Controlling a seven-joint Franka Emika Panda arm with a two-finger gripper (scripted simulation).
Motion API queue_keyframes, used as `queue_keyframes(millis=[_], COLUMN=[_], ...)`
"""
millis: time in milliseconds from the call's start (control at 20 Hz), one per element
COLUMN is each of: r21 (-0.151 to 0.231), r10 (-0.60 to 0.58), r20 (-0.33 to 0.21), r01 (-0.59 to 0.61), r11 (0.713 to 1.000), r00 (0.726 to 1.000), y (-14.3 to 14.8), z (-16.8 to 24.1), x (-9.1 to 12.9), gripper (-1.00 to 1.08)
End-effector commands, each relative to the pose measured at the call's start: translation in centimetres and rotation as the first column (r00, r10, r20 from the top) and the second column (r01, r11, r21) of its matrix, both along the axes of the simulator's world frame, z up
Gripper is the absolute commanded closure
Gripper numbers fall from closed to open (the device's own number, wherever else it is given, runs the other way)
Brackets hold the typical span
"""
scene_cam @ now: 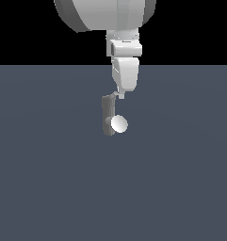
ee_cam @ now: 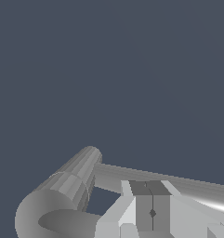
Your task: Turn on the faucet by rotating a designated handle.
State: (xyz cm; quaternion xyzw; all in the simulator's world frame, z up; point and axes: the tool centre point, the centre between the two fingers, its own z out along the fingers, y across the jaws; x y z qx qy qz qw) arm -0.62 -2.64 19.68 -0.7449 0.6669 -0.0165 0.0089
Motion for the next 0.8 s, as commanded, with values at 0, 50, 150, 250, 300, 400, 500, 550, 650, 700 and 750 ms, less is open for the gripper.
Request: queue_keyframes(millis=[0, 50, 150, 250, 300, 400, 500, 550, 650, 700, 750], r21=[0.006, 0.006, 0.007, 0.008, 0.008, 0.001, 0.002, 0.003, 0.003, 0.004, 0.004], r10=[0.027, 0.027, 0.028, 0.028, 0.028, -0.015, -0.01, -0.007, -0.002, 0.0, 0.003], r20=[-0.021, -0.024, -0.03, -0.036, -0.036, -0.002, -0.006, -0.008, -0.012, -0.014, -0.016], r01=[-0.026, -0.027, -0.027, -0.028, -0.028, 0.015, 0.01, 0.007, 0.002, 0.0, -0.003], r11=[1.0, 1.0, 1.0, 1.0, 1.0, 1.0, 1.0, 1.0, 1.0, 1.0, 1.0], r00=[0.999, 0.999, 0.999, 0.999, 0.999, 1.0, 1.0, 1.0, 1.0, 1.0, 1.0], y=[3.0, 3.6, 4.8, 6.0, 6.0, 3.4, 4.4, 4.9, 5.9, 6.4, 6.9], z=[-0.9, -1.0, -1.3, -1.5, -1.5, -0.1, -0.2, -0.3, -0.5, -0.6, -0.7], x=[-0.9, -1.2, -1.7, -2.1, -2.1, -0.8, -0.4, -0.3, 0.0, 0.2, 0.3], gripper=[1.08, 1.08, 1.08, 1.08, 1.08, 1.08, 1.08, 1.08, 1.08, 1.08, 1.08])
